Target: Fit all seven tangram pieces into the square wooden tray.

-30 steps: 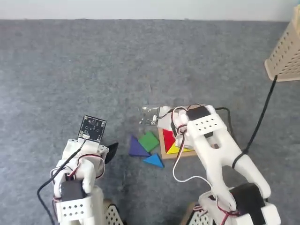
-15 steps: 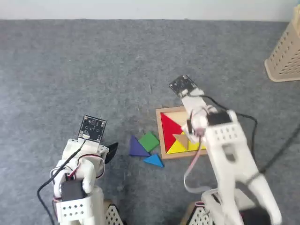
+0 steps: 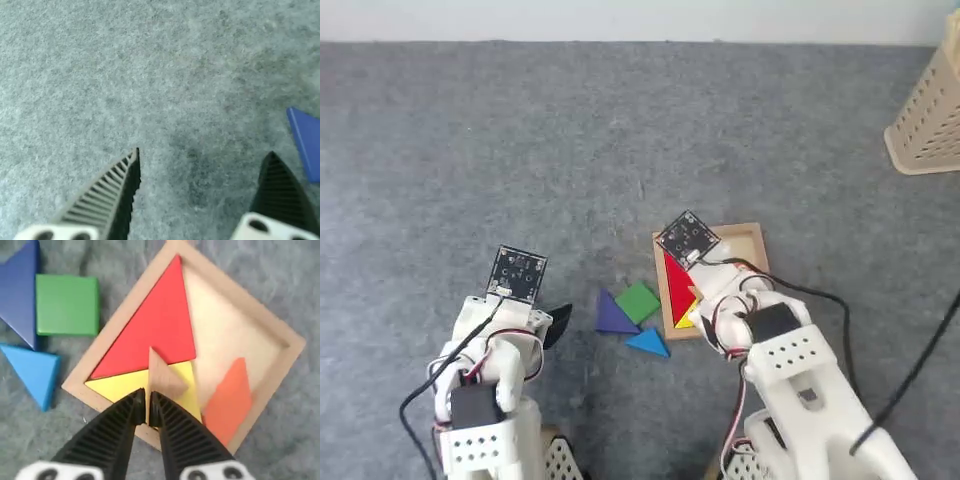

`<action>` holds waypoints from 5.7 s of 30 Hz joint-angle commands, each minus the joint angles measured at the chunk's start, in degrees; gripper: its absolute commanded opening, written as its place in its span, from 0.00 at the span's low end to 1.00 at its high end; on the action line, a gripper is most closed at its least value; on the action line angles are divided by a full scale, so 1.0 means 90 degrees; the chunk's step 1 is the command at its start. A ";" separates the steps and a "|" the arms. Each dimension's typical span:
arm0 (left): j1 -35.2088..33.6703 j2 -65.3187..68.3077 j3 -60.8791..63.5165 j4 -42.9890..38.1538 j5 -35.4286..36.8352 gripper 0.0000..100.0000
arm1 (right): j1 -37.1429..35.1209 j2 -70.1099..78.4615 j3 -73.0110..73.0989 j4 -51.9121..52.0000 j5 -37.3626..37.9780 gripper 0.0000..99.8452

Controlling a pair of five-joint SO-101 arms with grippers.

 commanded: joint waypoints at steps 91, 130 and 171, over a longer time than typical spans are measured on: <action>0.0010 -0.0098 -0.0034 0.0029 -0.0010 0.35 | 0.0601 0.4342 -0.4405 -0.0532 -0.0713 0.01; 0.0010 -0.0098 -0.0034 0.0029 -0.0010 0.35 | 0.0317 0.5289 -0.4708 -0.0689 -0.1670 0.01; 0.0010 -0.0098 -0.0034 0.0029 -0.0010 0.35 | 0.0503 0.4908 -0.4757 -0.0777 -0.2081 0.01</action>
